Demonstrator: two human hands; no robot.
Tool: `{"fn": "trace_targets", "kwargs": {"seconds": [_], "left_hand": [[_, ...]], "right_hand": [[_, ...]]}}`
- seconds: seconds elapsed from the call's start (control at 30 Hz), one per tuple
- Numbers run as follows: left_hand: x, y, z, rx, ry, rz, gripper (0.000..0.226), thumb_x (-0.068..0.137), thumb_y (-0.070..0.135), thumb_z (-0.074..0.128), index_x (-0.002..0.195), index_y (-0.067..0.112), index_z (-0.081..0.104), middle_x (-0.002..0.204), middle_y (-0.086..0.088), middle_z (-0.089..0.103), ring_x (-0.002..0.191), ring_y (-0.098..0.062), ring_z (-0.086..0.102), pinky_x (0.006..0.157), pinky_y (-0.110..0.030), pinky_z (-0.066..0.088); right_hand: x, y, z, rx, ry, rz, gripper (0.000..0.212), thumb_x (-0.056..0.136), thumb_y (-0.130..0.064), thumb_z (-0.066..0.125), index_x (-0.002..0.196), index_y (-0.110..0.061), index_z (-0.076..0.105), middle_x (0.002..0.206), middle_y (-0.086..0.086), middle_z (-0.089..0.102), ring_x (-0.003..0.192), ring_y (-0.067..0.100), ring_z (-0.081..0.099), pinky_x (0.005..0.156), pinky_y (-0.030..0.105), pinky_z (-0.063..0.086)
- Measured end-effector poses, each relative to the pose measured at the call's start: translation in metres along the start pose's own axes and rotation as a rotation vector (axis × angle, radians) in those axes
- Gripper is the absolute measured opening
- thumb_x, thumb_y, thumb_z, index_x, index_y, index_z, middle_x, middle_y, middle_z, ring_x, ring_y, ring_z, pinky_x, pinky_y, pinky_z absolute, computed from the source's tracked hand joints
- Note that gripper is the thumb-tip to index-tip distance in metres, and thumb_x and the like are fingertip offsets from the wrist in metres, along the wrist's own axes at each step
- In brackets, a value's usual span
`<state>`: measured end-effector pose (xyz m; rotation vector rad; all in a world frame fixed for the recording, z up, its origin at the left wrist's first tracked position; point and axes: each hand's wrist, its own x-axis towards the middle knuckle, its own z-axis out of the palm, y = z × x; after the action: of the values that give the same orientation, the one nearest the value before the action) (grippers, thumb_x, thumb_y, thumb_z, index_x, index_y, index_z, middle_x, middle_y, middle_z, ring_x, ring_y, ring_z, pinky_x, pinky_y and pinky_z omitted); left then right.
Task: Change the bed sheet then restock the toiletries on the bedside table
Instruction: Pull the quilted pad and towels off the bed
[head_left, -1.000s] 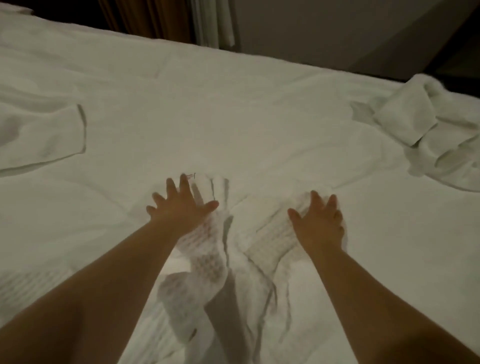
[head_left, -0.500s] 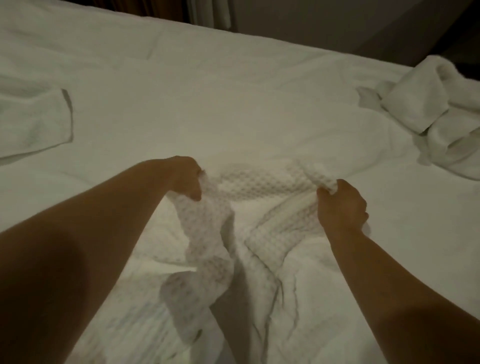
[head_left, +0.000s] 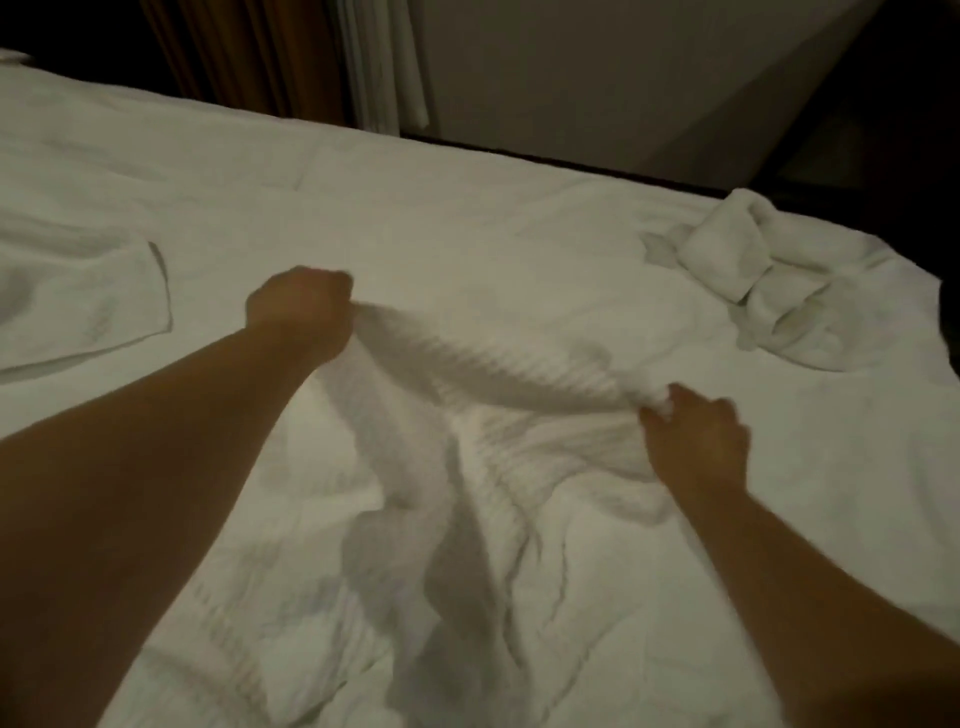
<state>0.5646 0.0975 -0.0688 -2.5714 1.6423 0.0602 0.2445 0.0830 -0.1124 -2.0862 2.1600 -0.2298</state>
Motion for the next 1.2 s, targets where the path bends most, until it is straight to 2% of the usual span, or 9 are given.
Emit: {"fn": "trace_targets", "kwargs": {"seconds": [0.17,0.3,0.43,0.53,0.63,0.8,0.97,1.1,1.2], "left_hand": [[0.048,0.054,-0.056,-0.403,0.395,0.005,0.026,0.098,0.013,0.038,0.119,0.002,0.05,0.117,-0.022,0.054,0.107,-0.038,0.053,0.085,-0.041,0.042],[0.071,0.086,-0.066,-0.607,0.311,0.25,0.063,0.094,0.018,0.054,0.148,0.012,0.021,0.157,-0.009,0.008,0.14,-0.025,0.024,0.109,-0.031,0.027],[0.043,0.084,0.0,-0.432,0.123,0.379,0.08,0.096,0.041,0.044,0.149,0.017,-0.011,0.157,-0.004,-0.019,0.146,-0.026,-0.003,0.117,-0.052,0.008],[-0.024,0.064,0.067,-0.178,0.012,0.468,0.077,0.084,0.056,0.017,0.15,0.018,0.002,0.158,-0.007,0.003,0.144,-0.031,0.016,0.11,-0.058,0.021],[-0.081,0.032,0.123,-0.044,-0.033,0.568,0.066,0.083,0.046,0.033,0.138,0.011,0.043,0.14,-0.012,0.049,0.123,-0.034,0.052,0.092,-0.058,0.044],[-0.117,-0.025,0.139,-0.113,-0.105,0.457,0.062,0.094,0.046,0.027,0.14,0.008,0.044,0.144,-0.012,0.044,0.133,-0.03,0.042,0.107,-0.044,0.025],[-0.112,-0.112,0.138,-0.282,-0.194,0.059,0.088,0.08,0.065,0.008,0.151,0.014,0.014,0.157,-0.005,0.019,0.144,-0.023,0.02,0.114,-0.038,0.02],[-0.125,-0.183,0.148,-0.209,-0.412,0.186,0.078,0.089,0.06,0.043,0.15,0.02,0.017,0.157,0.002,0.018,0.144,-0.016,0.016,0.116,-0.033,0.018],[-0.14,-0.207,0.138,-0.362,-0.39,0.178,0.073,0.082,0.059,0.058,0.142,0.023,0.037,0.143,0.0,0.043,0.129,-0.021,0.041,0.105,-0.032,0.034]], "right_hand": [[0.065,-0.009,-0.06,0.154,0.267,0.151,0.031,0.098,-0.021,0.043,0.122,-0.007,0.056,0.121,0.019,0.058,0.113,0.036,0.053,0.085,0.038,0.043],[0.122,-0.003,-0.07,0.367,0.387,0.258,0.034,0.099,-0.013,0.038,0.128,0.0,0.048,0.131,0.019,0.051,0.12,0.032,0.048,0.097,0.031,0.035],[0.106,-0.01,-0.017,0.472,0.303,0.225,0.055,0.093,-0.01,0.05,0.143,-0.003,0.03,0.145,0.017,0.035,0.131,0.028,0.038,0.104,0.027,0.029],[0.035,-0.028,0.055,0.334,0.152,-0.052,0.056,0.09,-0.015,0.052,0.141,0.001,0.035,0.148,0.024,0.031,0.132,0.039,0.038,0.106,0.041,0.034],[-0.045,-0.048,0.113,0.216,0.048,-0.289,0.054,0.082,-0.028,0.041,0.126,-0.001,0.056,0.135,0.026,0.049,0.116,0.043,0.055,0.089,0.053,0.048],[-0.149,-0.072,0.15,0.146,-0.006,-0.423,0.048,0.089,-0.034,0.031,0.129,-0.015,0.049,0.136,0.013,0.053,0.121,0.031,0.049,0.093,0.045,0.04],[-0.205,-0.08,0.151,0.13,0.039,-0.215,0.06,0.097,-0.048,0.011,0.128,-0.01,0.045,0.132,0.022,0.054,0.12,0.034,0.04,0.093,0.048,0.03],[-0.25,-0.096,0.153,0.354,0.087,0.197,0.067,0.09,-0.044,0.036,0.124,0.013,0.044,0.126,0.042,0.045,0.115,0.049,0.044,0.094,0.045,0.03],[-0.29,-0.147,0.15,0.64,0.067,0.41,0.068,0.078,-0.029,0.051,0.124,0.022,0.043,0.116,0.043,0.05,0.1,0.05,0.058,0.094,0.03,0.032]]}}
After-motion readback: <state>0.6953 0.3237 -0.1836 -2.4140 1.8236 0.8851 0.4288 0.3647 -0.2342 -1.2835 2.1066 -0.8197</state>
